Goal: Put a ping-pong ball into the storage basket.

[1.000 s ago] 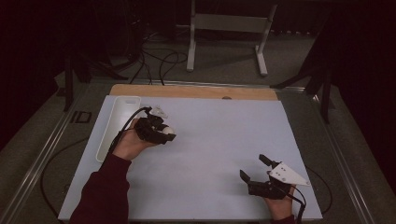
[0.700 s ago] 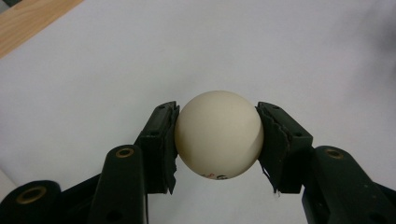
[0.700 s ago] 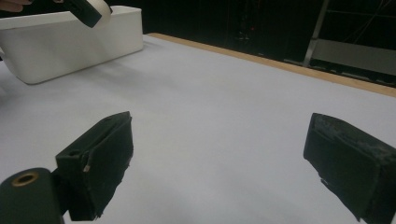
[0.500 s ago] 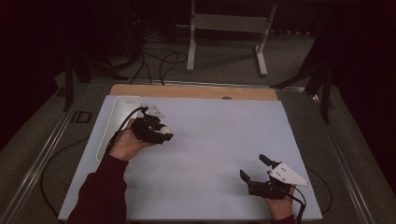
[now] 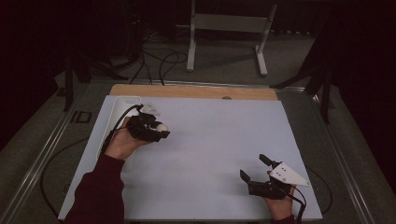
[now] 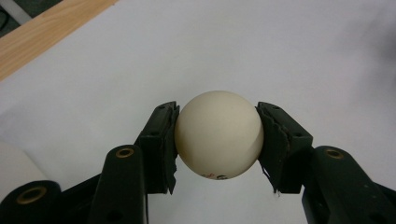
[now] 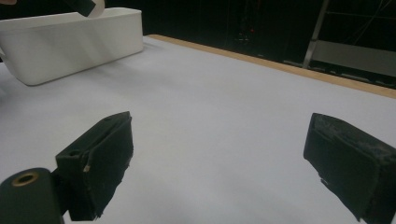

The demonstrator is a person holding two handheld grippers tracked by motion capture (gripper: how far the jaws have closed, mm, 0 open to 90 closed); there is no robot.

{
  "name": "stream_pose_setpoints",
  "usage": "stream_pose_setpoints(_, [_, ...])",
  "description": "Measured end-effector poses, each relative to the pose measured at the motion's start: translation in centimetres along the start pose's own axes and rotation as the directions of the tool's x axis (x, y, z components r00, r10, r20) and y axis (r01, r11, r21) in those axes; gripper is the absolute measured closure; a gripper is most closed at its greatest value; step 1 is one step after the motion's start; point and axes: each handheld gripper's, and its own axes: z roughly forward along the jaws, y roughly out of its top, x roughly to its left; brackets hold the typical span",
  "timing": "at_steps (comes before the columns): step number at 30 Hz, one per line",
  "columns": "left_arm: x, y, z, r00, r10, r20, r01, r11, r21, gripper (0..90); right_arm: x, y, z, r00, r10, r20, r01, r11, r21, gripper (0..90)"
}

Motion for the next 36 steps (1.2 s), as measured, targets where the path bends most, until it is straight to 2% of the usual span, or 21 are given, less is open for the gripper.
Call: stream_pose_setpoints(36, [1.7,-1.0,-2.0,0.9988,-0.004,-0.048,0.003,0.9999,-0.014,51.2,0.0,0.0,0.0,1.0000,0.002,0.005,-0.002,1.000,-0.005,8.1])
